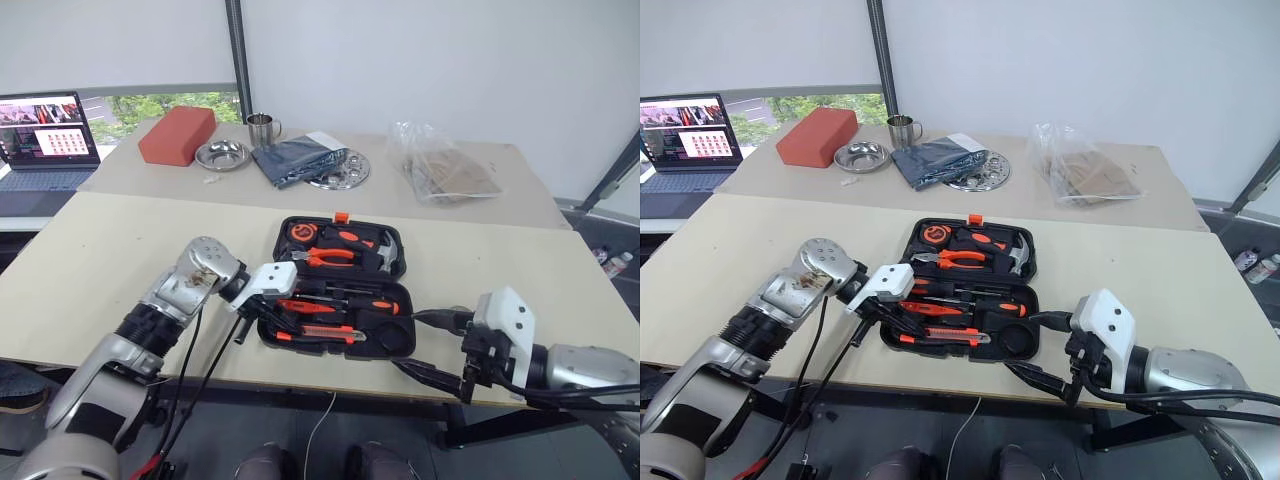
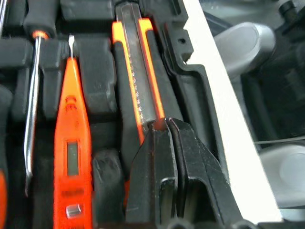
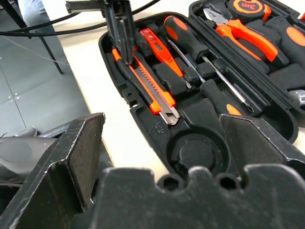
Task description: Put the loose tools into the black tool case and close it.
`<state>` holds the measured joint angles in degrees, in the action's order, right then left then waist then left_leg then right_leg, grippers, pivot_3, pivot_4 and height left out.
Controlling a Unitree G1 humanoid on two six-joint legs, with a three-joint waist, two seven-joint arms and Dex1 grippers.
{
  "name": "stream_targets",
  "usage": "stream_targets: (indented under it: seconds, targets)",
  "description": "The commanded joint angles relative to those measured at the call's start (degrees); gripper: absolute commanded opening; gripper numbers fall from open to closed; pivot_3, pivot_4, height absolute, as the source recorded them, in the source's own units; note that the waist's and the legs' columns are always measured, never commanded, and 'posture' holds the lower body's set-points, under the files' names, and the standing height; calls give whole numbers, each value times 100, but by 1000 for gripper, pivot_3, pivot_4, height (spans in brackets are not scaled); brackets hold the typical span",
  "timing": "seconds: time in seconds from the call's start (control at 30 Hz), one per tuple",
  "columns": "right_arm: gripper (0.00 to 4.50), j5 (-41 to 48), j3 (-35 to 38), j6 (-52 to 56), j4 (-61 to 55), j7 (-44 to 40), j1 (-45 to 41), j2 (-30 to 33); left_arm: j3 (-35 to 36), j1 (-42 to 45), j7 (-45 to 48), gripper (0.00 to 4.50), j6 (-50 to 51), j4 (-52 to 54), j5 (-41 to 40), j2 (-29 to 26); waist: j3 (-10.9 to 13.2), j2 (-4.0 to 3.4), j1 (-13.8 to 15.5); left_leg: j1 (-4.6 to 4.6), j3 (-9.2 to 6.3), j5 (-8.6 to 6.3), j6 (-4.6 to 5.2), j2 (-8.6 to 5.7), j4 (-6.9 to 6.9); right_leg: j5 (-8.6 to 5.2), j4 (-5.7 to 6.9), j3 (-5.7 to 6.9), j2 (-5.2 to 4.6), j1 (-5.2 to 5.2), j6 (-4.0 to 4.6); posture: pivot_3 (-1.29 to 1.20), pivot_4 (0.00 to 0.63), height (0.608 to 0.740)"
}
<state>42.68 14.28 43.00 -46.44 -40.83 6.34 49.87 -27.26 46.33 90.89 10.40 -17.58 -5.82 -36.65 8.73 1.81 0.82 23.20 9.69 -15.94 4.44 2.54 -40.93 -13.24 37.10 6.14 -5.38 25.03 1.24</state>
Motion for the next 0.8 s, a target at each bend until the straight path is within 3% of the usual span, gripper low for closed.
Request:
stream_targets:
  seconds: [0.03,0.2,0.23,0.3,0.53,0.63,0.8]
  targets:
    - [4500,64,253,-84,-160,60,55,-10,-272,-232,-63,113,-383,-261,534,-90,-8,-13,-8,-2,0,0,0,0,0,0,0,-1,0,-1,0,0,150,736]
    - [4500,32,469,-67,-151,66,269,43,281,-22,-128,113,-136,-307,50,74,-29,-40,-7,-12,0,-5,8,2,0,-4,1,-6,-1,-9,-11,0,150,736]
    - [4500,94,678,-6,-133,29,425,54,526,14,-82,331,91,-217,-244,84,-29,-40,-7,-11,-1,-7,11,2,0,-2,2,-8,-1,-8,-15,0,150,736]
    - [4500,182,1113,77,-87,-79,765,72,943,31,13,790,323,-49,-704,64,-28,-38,-1,2,-2,-7,11,1,-2,0,3,-9,1,1,-16,0,150,736]
    - [4500,-266,2428,-158,546,-651,1975,34,2055,-54,-210,3439,998,544,-1648,-115,-28,-39,0,10,-1,-8,14,-7,-7,4,-1,-34,8,-1,-13,0,150,736]
    - [4500,-546,2275,-315,998,-683,1889,82,2197,-84,-175,4397,1559,903,-1991,-218,-28,-38,-13,6,-1,-9,15,-10,-8,-13,-1,-40,9,-2,-43,0,150,736]
    - [4500,-1007,1203,-390,1665,-602,990,272,2085,-291,-169,4397,1679,1406,-2045,-311,-27,-40,-67,-10,4,-9,14,-10,-4,-14,4,-55,10,-7,-45,0,150,736]
